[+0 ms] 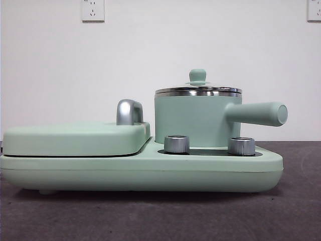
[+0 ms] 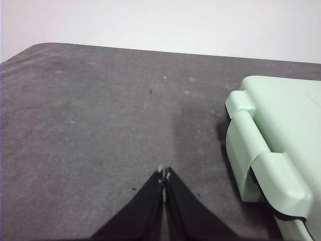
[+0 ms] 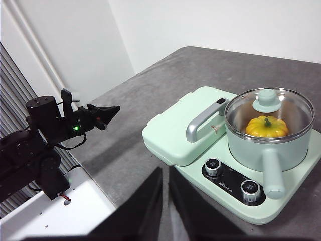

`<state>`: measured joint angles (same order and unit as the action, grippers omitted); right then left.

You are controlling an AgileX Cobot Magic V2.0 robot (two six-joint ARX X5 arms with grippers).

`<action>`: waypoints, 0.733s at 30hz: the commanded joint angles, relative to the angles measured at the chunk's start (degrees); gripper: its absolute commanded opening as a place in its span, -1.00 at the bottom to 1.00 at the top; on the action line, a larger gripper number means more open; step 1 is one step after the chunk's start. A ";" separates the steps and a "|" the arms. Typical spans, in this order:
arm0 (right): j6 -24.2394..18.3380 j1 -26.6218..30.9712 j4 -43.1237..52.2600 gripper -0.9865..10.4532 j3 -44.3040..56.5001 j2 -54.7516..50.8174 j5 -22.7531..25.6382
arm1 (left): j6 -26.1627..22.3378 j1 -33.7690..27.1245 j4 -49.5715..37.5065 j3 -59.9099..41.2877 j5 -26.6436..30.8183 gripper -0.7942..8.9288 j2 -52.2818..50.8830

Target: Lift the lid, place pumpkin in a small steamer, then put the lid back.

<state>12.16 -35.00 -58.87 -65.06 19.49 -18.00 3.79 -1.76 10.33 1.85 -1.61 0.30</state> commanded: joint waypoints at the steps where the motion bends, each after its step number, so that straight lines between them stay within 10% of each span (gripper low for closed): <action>1: -0.61 -0.44 0.59 -0.80 -0.57 0.26 -0.02 | -0.76 -0.15 0.37 -1.14 0.17 -0.82 -0.11; 22: -1.31 3.34 2.01 -0.80 0.68 0.17 1.20 | -0.76 -0.15 0.37 -1.11 0.17 -0.82 -0.11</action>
<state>11.75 -32.38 -57.41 -64.27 19.49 -17.08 3.79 -1.76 10.33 1.85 -1.61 0.30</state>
